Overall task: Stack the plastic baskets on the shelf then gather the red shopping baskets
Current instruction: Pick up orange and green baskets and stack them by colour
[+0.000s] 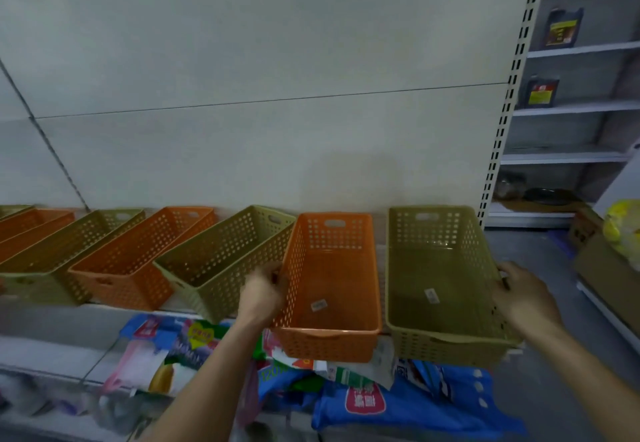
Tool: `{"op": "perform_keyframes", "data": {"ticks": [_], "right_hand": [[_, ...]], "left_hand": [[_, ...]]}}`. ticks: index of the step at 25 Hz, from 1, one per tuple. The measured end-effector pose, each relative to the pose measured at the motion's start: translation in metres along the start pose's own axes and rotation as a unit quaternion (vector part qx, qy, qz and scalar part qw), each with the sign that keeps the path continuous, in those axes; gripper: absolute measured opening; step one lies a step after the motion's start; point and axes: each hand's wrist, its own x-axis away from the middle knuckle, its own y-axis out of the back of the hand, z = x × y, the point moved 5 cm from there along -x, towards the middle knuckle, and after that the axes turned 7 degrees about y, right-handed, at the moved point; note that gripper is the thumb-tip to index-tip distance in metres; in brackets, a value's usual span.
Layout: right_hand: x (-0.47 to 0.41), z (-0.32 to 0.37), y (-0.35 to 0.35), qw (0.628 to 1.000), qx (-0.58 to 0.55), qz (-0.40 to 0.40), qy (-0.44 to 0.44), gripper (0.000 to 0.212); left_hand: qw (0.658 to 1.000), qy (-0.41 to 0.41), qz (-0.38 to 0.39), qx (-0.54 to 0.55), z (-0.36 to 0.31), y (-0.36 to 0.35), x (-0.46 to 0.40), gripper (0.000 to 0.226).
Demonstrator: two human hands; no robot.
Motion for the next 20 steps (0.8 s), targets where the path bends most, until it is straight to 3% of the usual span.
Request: {"op": "perform_keyframes", "data": {"ticks": [5, 12, 20], "right_hand": [[0.063, -0.007, 0.03, 1.0, 0.004, -0.011, 0.025, 0.03], [0.159, 0.007, 0.049, 0.993, -0.078, -0.004, 0.083, 0.027], [0.21, 0.064, 0.022, 0.988, -0.104, 0.017, 0.11, 0.025]], "left_hand": [[0.998, -0.006, -0.052, 0.022, 0.014, 0.016, 0.088, 0.028], [0.991, 0.027, -0.101, 0.083, 0.068, 0.051, 0.21, 0.028], [0.98, 0.055, -0.142, 0.125, 0.125, 0.127, 0.249, 0.035]]}}
